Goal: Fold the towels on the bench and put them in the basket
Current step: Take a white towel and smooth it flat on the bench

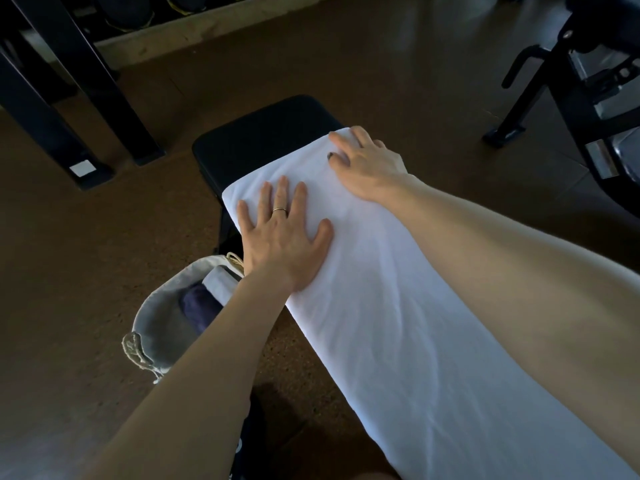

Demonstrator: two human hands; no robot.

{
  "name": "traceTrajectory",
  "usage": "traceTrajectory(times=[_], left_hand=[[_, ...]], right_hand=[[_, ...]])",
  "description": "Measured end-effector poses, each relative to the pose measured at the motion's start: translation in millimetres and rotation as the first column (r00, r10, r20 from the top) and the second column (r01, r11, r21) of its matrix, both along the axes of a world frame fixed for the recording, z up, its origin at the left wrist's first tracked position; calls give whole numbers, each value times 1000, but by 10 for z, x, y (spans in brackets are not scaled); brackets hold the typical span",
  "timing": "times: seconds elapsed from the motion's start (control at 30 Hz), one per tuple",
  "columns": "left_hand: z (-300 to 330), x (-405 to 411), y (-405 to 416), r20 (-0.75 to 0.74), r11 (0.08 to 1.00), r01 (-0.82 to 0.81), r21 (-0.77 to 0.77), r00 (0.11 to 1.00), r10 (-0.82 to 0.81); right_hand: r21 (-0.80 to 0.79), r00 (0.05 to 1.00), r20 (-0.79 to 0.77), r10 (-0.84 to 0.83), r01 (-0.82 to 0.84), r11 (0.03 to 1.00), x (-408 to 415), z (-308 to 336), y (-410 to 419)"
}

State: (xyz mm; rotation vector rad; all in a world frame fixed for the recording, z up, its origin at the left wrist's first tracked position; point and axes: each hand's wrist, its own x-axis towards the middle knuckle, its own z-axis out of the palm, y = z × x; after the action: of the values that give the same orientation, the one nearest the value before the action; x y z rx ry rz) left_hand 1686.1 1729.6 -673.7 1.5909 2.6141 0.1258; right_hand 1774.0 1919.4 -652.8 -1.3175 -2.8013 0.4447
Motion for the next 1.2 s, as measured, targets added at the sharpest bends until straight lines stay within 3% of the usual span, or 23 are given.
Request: traceTrajectory(times=[0.23,0.37,0.47,0.7,0.8,0.93,1.03,1.13,1.2], left_hand=[[-4,8,-6,6,1000,-2,-2,1000,2],[30,15,3,28,1000,-9,-19,1000,10],[70,-54,46,66,1000,-26,5,998,25],[103,-675,46,141,985,-170,-33,975,173],[112,-783,31,91,987,-145,-67,984,151],[215,-617,59,-18,977,-206,-47,978,206],[316,-55,165,-49,998,8,70,999,-5],[226,317,264,44,988,151,4,987,-151],[140,265,243,77,992,108,-71,992,-103]], right_hand=[[-47,995,25,-99,100,994,3,73,110],[185,998,-13,69,-65,981,-219,35,-122],[117,977,21,211,-212,970,-297,-70,-295],[81,975,33,222,-224,971,-244,-116,-157],[59,989,34,146,-148,987,-128,-85,-20],[-22,993,28,-111,112,993,179,-20,64],[171,993,-88,-74,88,981,364,0,-170],[124,993,-114,17,-3,992,579,-56,-458],[54,993,-64,-96,99,994,848,-95,-519]])
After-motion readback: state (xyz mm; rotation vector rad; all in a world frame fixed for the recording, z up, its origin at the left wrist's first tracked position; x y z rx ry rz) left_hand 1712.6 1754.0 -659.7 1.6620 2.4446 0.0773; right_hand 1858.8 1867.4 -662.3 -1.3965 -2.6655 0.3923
